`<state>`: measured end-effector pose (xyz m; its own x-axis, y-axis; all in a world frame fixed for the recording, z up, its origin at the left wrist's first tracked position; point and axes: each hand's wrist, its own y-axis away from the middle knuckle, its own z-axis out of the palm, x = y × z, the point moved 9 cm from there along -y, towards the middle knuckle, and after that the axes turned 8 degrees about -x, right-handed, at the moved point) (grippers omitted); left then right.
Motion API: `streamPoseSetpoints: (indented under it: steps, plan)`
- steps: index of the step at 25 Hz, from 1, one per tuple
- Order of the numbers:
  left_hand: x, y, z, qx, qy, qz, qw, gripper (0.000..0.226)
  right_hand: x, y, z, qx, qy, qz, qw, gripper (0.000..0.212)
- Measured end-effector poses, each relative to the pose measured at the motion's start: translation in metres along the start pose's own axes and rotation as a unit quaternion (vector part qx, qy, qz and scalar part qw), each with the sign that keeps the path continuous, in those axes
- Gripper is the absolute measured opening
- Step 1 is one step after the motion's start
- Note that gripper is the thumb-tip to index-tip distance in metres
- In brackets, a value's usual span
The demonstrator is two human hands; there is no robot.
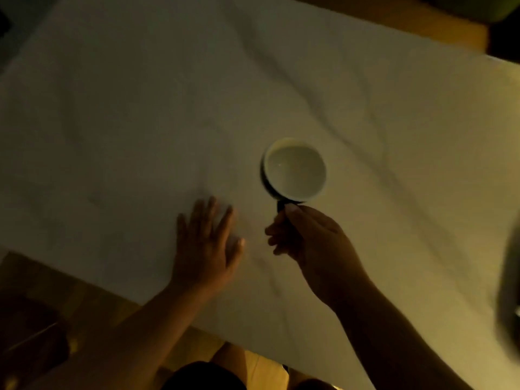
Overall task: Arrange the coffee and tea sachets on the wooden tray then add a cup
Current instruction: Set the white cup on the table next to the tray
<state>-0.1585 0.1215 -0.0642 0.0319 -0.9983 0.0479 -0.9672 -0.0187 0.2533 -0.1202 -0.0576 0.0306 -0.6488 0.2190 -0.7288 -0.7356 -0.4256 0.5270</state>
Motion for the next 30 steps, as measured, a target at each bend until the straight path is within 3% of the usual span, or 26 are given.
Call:
streamPoseSetpoints:
  steps: [3,6,15,21,30]
  plan:
    - [0.102,-0.011,-0.007,0.007,0.01,0.138,0.99,0.073,0.004,0.076,-0.089,0.112,-0.045,-0.026,0.992,0.028]
    - [0.218,-0.02,-0.015,-0.021,0.01,0.217,0.976,0.074,0.028,0.148,-0.151,0.223,-0.108,-0.058,0.967,0.028]
    - [0.429,-0.008,0.001,-0.023,-0.072,0.389,0.918,0.076,0.088,0.281,-0.254,0.424,-0.303,-0.181,0.834,0.025]
    - [0.476,-0.014,0.005,-0.006,-0.085,0.419,0.904,0.078,0.118,0.325,-0.297,0.5,-0.355,-0.205,0.763,0.023]
    - [0.478,-0.012,0.002,0.007,-0.074,0.418,0.905,0.076,0.127,0.322,-0.327,0.53,-0.359,-0.19,0.744,0.03]
